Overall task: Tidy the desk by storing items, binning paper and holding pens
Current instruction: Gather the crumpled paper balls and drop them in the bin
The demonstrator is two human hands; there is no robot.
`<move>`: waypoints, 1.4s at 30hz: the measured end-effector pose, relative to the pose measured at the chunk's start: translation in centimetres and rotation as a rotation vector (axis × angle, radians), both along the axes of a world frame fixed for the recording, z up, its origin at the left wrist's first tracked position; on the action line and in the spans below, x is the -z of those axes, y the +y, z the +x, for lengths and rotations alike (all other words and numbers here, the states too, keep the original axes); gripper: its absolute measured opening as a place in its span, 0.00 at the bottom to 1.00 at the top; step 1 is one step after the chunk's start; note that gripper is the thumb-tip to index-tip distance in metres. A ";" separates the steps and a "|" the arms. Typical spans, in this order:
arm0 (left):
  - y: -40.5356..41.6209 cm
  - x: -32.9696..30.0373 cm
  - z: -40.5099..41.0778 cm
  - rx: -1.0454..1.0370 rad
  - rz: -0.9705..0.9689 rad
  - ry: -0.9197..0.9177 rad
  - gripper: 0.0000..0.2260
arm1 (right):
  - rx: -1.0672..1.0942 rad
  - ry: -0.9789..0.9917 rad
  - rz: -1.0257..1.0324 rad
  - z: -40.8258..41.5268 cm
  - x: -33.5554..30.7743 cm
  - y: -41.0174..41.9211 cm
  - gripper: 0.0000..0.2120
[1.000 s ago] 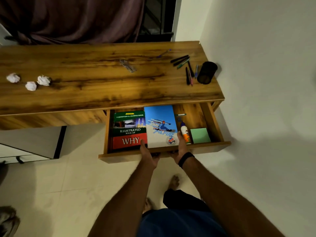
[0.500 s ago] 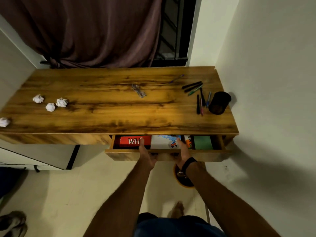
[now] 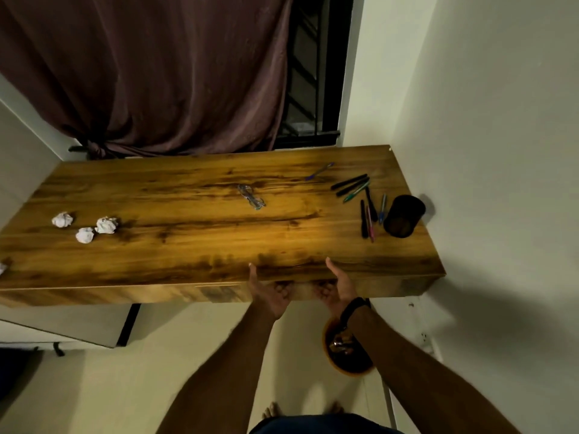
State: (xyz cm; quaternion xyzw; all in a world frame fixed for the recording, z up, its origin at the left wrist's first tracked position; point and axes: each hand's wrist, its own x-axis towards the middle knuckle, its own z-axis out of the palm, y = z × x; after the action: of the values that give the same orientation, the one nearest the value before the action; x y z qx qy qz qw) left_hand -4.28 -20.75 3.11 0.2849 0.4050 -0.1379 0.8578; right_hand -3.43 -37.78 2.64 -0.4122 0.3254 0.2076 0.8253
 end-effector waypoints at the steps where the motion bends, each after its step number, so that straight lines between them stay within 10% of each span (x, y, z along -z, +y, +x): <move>1: 0.1 0.3 0.1 -0.002 -0.021 -0.002 0.47 | 0.004 0.000 -0.002 0.2 0.1 0.0 0.29; 9: 1.0 0.1 0.6 0.125 0.031 -0.006 0.37 | 0.057 0.020 -0.040 -0.4 -0.1 0.4 0.26; 16: 1.6 0.0 1.1 0.588 1.155 -0.101 0.09 | -0.550 -0.086 -0.674 -0.3 -2.4 2.6 0.08; 20: 3.2 0.0 1.0 0.813 1.514 -0.295 0.22 | -0.644 -0.410 -1.236 0.8 -3.0 4.3 0.18; 24: 6.0 2.5 0.9 1.340 1.754 -0.355 0.37 | -1.199 -0.502 -1.407 1.7 -1.7 5.4 0.31; 42: 12.4 4.4 2.4 1.329 1.805 -0.412 0.43 | -1.343 -0.379 -1.524 3.0 1.3 8.4 0.31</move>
State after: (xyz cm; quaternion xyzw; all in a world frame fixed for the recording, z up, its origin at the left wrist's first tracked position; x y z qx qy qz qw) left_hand -1.86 -8.31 -1.25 0.9735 -0.0233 -0.1740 0.1469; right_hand -0.47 -29.39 1.33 -0.9483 -0.0621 0.2960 0.0967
